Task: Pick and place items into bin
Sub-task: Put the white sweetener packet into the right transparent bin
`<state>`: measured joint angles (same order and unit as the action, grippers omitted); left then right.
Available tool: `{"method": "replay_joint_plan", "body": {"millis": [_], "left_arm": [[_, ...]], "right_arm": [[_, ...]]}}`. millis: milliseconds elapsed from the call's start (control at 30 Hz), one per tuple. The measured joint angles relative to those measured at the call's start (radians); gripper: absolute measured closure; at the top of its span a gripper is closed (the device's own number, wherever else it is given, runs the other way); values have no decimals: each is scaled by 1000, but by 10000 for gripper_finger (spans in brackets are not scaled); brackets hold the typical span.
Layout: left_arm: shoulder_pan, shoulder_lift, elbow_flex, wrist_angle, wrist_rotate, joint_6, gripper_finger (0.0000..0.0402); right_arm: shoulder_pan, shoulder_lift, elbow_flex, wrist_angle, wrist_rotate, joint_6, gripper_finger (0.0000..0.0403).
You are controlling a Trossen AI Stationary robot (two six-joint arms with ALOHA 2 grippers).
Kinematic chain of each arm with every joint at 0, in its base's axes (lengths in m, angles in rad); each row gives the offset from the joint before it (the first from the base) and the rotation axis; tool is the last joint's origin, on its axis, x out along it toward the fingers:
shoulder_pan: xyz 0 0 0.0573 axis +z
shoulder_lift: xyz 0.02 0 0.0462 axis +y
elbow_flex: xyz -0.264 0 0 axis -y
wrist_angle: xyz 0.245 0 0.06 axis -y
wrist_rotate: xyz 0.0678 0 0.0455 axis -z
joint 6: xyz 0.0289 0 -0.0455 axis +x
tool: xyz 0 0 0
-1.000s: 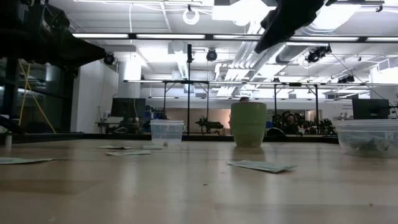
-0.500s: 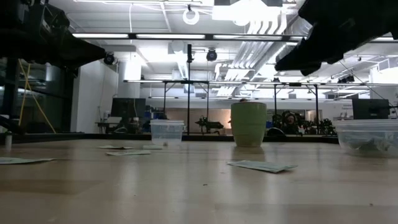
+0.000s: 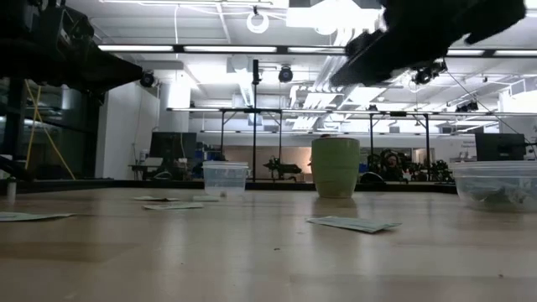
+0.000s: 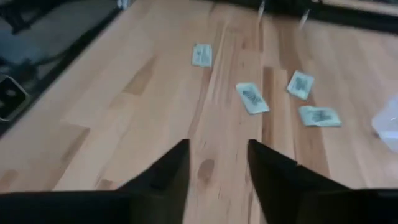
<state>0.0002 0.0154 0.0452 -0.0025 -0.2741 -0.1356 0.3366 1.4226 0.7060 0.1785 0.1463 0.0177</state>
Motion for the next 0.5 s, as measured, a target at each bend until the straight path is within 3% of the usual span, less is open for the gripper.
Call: {"method": "replay_joint_plan", "body": {"millis": [233,500], "left_arm": [[0,0,0,-2,0,0,309],[0,0,0,-4,-1,0,309]], "right_arm": [[-1,202,158,-178,-51,0,153],[-1,346,289,-243,-144,1,143]]}}
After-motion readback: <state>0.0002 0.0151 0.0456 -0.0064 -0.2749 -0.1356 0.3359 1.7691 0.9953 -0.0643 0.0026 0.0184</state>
